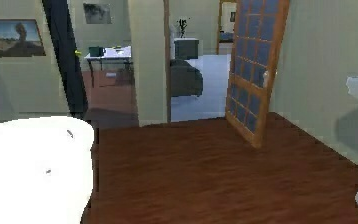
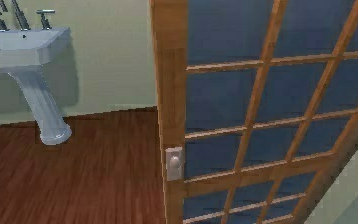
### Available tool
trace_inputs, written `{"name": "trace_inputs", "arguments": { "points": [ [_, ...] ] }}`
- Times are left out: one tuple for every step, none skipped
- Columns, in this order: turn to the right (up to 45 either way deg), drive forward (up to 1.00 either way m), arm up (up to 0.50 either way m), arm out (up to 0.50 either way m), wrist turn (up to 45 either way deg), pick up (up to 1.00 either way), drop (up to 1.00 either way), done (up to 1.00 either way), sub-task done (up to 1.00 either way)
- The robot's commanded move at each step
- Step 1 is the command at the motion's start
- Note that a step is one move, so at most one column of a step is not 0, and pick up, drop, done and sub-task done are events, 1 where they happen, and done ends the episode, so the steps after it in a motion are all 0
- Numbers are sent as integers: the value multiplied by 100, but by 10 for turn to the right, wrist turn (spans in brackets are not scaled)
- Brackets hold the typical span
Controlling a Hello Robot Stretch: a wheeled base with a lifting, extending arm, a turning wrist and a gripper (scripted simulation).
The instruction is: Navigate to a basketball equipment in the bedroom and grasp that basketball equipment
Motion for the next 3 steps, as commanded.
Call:
{"name": "trace_inputs", "arguments": {
  "points": [
    [60,0,0,0,0,0,0,0,0],
    [0,100,0,0,0,0,0,0,0],
    [30,0,0,0,0,0,0,0,0]
  ]
}}
